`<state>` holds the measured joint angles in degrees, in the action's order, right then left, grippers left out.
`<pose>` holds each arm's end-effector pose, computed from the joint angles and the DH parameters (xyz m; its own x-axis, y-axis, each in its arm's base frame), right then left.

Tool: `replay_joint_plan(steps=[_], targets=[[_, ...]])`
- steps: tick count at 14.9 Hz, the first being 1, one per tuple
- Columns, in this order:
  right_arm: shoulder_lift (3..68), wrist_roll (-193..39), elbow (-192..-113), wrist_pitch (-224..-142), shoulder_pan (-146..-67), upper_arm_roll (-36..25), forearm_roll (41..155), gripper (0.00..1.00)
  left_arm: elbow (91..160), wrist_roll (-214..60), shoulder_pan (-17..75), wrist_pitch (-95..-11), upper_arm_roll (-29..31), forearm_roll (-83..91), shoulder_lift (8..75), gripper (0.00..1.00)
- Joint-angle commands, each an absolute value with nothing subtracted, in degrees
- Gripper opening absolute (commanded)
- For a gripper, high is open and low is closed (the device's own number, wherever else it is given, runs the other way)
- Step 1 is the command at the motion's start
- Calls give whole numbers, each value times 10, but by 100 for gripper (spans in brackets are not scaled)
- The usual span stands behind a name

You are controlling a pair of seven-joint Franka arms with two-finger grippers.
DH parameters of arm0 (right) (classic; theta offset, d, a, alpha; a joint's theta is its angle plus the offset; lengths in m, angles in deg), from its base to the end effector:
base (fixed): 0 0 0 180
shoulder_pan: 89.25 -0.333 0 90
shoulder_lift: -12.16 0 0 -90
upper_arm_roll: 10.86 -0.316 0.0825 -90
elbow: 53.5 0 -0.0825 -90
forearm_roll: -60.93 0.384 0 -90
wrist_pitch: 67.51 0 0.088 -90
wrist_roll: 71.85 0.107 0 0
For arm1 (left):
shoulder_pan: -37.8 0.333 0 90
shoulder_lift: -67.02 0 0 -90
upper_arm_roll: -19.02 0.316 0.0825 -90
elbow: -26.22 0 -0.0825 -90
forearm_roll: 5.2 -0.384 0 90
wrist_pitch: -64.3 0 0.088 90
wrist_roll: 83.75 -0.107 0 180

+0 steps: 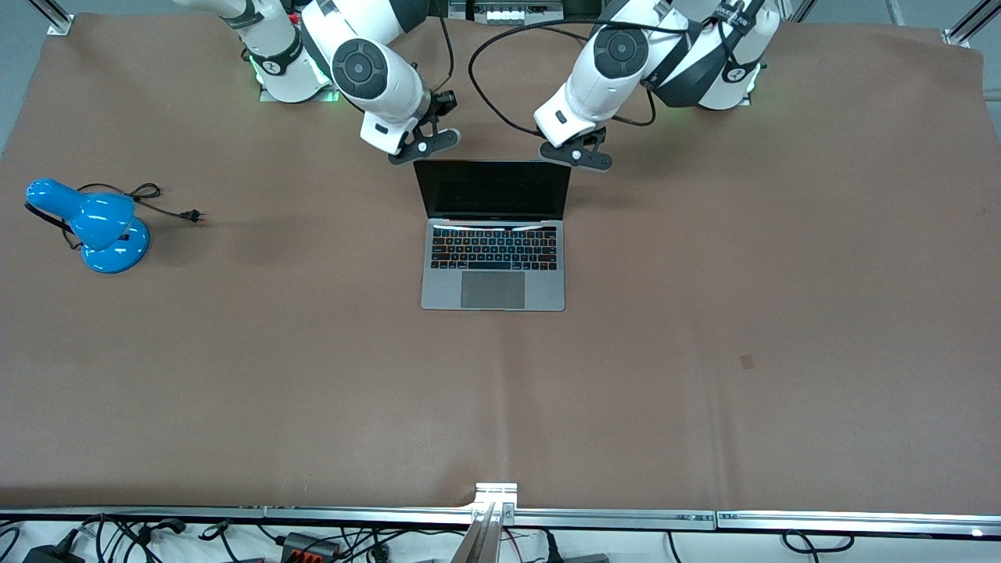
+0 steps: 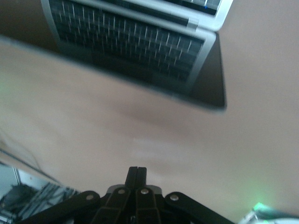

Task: Close laptop with both arms from behind
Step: 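Move both grippers behind the laptop screen and push it forward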

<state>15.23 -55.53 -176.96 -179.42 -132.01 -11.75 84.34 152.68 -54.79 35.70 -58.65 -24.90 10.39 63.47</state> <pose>0.3569 0.3769 0.3605 0.8872 0.2937 -0.3560 0.2218 -0.9478 -0.2292 0.3567 -0.3839 0.3533 0.9606 -0.1522 -0.2325 -0.1173 -0.9806 0.1570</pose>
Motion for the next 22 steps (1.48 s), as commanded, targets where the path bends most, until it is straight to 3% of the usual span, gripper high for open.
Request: replay_joint_plan(steps=[1, 5, 12, 16, 22], targets=[[163, -556, -1773, -1846, -1318, -109, 852, 0, 1511, -543, 359, -600, -249, 86, 610, 0], [159, -558, -1770, -1901, -1290, -104, 851, 0, 1474, -542, 373, -600, -248, 62, 573, 0], [176, -559, -1769, -1974, -1264, -103, 843, 0, 1352, -498, 372, -600, -216, -41, 445, 0], [223, -559, -1763, -2044, -1263, -103, 836, 0, 1283, -498, 370, -599, -198, -78, 371, 0], [328, -559, -1680, -2082, -1248, -102, 829, 0, 1203, -499, 355, -596, -180, -122, 270, 0]])
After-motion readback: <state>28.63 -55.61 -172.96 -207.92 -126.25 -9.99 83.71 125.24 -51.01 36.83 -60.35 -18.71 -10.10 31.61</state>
